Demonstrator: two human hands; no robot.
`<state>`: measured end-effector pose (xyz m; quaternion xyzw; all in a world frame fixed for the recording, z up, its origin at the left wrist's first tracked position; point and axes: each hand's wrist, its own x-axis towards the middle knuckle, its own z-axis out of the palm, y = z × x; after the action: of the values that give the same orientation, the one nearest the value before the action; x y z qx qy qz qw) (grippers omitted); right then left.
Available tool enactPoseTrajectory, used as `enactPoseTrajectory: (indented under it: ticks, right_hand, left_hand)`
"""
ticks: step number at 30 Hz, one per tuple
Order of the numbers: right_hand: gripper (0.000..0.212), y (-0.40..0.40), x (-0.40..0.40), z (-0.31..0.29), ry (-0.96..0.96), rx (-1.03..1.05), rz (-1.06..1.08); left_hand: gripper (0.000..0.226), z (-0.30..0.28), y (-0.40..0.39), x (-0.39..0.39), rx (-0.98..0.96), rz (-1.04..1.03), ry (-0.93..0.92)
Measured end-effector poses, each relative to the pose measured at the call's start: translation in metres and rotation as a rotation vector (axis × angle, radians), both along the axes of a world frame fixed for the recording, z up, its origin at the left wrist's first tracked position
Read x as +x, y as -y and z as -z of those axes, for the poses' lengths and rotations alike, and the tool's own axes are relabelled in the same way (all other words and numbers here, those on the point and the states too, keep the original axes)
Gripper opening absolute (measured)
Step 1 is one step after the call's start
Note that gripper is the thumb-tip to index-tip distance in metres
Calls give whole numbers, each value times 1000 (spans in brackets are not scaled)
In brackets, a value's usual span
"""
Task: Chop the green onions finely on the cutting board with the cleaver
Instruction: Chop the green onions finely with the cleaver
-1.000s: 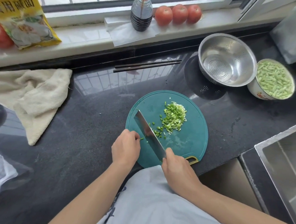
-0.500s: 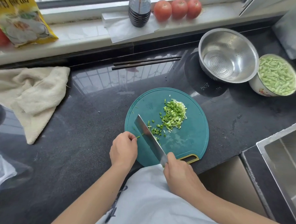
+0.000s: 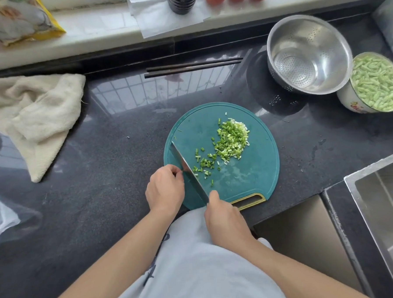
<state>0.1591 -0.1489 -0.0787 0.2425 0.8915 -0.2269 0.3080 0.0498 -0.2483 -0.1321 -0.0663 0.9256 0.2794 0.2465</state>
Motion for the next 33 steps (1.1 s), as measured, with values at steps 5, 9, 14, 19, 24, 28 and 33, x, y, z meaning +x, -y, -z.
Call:
enactPoseTrajectory:
  ticks: [5,9,14,19,24,28,33]
  right_hand:
    - [13,-5,0,-4,-108,-18,85]
    - [13,-19,17,-20,-124,-32,69]
    - [19,-13,20,-16,-79,-38,-16]
    - [18,-6,16,-12,-46,-37,-32]
    - [16,-2,12,-13,-29,-27,-55]
    - [14,0,11,-10,-12,-18,-64]
    - [11,5,9,-2,18,9,-49]
  left_hand:
    - [15,-1,4,0,38,-7,44]
    - [17,-1,14,0,153,1,60]
    - [19,-1,23,2,196,31,-4]
    - [17,6,31,1,234,-35,52]
    - [19,2,30,3,208,-42,-15]
    - [7,1,30,1,206,-235,29]
    - [18,9,21,-17,114,-194,187]
